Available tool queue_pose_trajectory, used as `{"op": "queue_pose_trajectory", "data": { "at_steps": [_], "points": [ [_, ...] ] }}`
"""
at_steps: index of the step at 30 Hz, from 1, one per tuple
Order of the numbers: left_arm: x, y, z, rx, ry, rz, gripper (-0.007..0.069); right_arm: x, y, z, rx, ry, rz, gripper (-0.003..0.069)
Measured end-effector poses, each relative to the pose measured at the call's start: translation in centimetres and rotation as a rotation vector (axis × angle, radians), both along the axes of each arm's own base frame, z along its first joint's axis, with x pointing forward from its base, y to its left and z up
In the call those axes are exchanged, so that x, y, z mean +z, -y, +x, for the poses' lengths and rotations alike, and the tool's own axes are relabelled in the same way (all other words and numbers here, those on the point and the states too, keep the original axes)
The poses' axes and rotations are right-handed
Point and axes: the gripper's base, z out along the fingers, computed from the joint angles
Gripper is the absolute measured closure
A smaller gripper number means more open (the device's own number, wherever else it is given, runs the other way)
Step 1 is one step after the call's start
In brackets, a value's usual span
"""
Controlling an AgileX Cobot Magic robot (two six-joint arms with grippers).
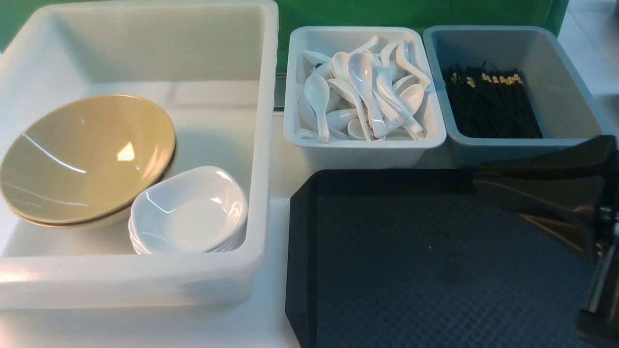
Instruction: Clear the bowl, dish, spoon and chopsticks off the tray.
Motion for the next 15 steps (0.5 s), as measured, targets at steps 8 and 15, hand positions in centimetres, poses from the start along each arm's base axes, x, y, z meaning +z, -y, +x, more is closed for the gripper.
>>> {"op": "queue_pose_trajectory", "data": {
  "at_steps": [8, 15],
  "points": [
    [-1.0, 0.0, 0.2, 0.001, -0.027, -0.007, 0.0636, -1.7, 1.6, -1.5, -0.001, 0.005, 0.013, 0.0614],
    [-1.0, 0.0, 0.2, 0.001, -0.025, -0.007, 0.0636, -2.9, 1.8, -1.8, 0.002, -0.079, -0.078, 0.0614]
  ]
}}
